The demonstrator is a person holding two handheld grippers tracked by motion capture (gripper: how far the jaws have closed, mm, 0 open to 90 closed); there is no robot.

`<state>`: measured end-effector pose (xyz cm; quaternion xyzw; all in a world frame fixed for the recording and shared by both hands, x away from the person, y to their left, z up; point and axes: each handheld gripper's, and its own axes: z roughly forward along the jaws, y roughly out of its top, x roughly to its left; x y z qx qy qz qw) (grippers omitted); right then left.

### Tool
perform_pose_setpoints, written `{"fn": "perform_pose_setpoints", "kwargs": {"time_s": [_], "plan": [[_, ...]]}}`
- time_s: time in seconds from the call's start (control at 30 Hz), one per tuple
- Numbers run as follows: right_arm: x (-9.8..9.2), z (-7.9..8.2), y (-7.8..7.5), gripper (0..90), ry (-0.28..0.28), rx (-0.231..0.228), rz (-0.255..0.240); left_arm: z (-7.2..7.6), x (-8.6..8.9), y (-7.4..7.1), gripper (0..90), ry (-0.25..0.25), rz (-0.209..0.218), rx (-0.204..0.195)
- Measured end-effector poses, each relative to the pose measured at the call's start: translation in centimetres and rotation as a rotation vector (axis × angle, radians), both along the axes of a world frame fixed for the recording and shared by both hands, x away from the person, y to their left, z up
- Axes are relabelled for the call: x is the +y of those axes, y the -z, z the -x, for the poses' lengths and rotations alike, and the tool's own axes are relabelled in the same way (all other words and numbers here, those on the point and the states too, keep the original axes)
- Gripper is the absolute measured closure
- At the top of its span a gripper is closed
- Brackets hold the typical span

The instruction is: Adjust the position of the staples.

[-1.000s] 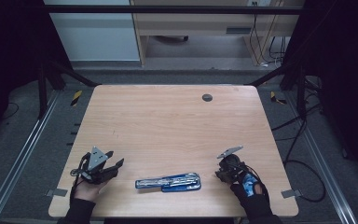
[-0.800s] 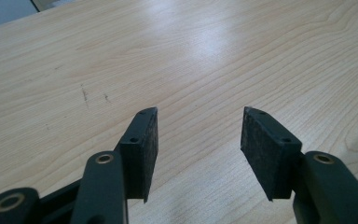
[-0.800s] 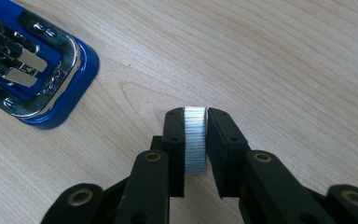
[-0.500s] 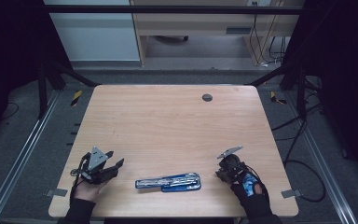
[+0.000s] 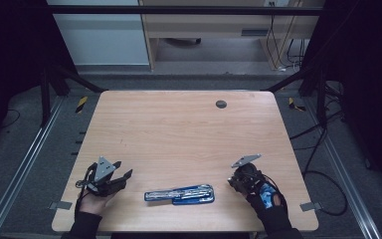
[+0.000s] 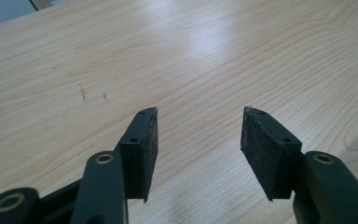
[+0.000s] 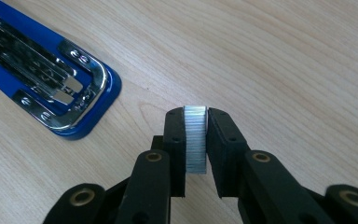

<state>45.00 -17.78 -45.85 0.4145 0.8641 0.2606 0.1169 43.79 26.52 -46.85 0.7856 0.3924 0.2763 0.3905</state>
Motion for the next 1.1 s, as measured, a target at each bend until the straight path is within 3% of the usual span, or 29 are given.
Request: {"fn": "perform_pose_setpoints", "kwargs": {"time_s": [0.43,1.1], "plan": [[0.2,-0.3,-1.1,78.0,-0.024,-0.005,-0.038,0.0,0.0,0.0,46.0,0.002,-0.002,0.001],[1.0,-1.9,-3.2,78.0,-0.267,-0.051,-0.1,0.0,-0.4,0.2,45.9,0.012,-0.019,0.018]]}}
